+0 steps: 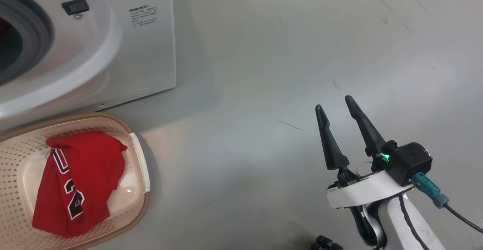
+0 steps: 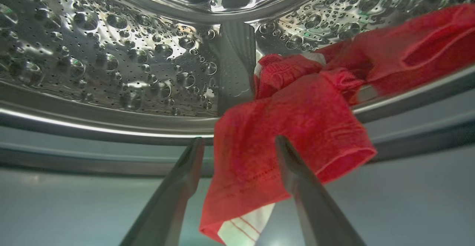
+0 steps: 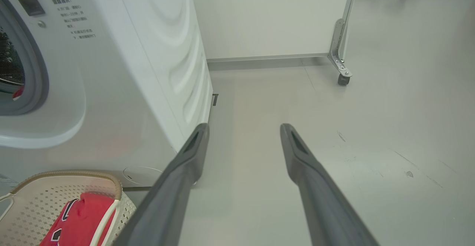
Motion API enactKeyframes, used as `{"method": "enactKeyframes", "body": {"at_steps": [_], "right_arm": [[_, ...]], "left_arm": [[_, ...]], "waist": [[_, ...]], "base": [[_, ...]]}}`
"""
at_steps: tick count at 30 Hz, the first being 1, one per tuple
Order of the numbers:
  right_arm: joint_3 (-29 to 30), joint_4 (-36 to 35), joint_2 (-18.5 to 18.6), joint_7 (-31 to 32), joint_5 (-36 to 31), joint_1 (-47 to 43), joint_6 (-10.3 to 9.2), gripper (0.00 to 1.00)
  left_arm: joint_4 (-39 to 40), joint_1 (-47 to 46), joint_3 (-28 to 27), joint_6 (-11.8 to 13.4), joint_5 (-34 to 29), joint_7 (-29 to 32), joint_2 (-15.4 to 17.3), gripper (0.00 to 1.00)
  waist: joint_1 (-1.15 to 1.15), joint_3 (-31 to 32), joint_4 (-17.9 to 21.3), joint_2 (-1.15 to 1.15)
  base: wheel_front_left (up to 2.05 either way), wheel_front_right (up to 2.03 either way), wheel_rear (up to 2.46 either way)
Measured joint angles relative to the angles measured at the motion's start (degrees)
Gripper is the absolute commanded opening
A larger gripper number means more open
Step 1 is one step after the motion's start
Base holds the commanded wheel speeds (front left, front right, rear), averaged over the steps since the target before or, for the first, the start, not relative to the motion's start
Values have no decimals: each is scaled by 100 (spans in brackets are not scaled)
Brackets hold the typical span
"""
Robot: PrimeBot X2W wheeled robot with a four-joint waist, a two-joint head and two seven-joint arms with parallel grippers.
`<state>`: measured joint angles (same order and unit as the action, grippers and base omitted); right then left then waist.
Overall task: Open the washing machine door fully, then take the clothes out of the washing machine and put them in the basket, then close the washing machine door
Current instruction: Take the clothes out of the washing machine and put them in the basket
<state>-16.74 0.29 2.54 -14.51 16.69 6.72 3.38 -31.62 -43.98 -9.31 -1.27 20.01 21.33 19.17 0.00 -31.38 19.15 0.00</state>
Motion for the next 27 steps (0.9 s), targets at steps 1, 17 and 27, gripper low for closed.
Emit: {"method": "enactKeyframes", "body": {"at_steps": [1, 17, 27], "right_arm": [[-20, 0, -1, 0, 1, 11, 0, 100], [-125, -11, -3, 0, 92, 116, -110, 100], [-185, -11, -4, 0, 112, 161, -160, 100]], "left_arm": [[-56, -34, -13, 25, -21, 37, 45, 100], [-699, -554, 94, 98, -97, 257, 271, 100], [-921, -806, 215, -34, -146, 249, 310, 100]], "waist": [[0, -20, 14, 0], [0, -242, 235, 0], [0, -279, 278, 0]], "base": [[0, 0, 0], [0, 0, 0], [0, 0, 0]]}}
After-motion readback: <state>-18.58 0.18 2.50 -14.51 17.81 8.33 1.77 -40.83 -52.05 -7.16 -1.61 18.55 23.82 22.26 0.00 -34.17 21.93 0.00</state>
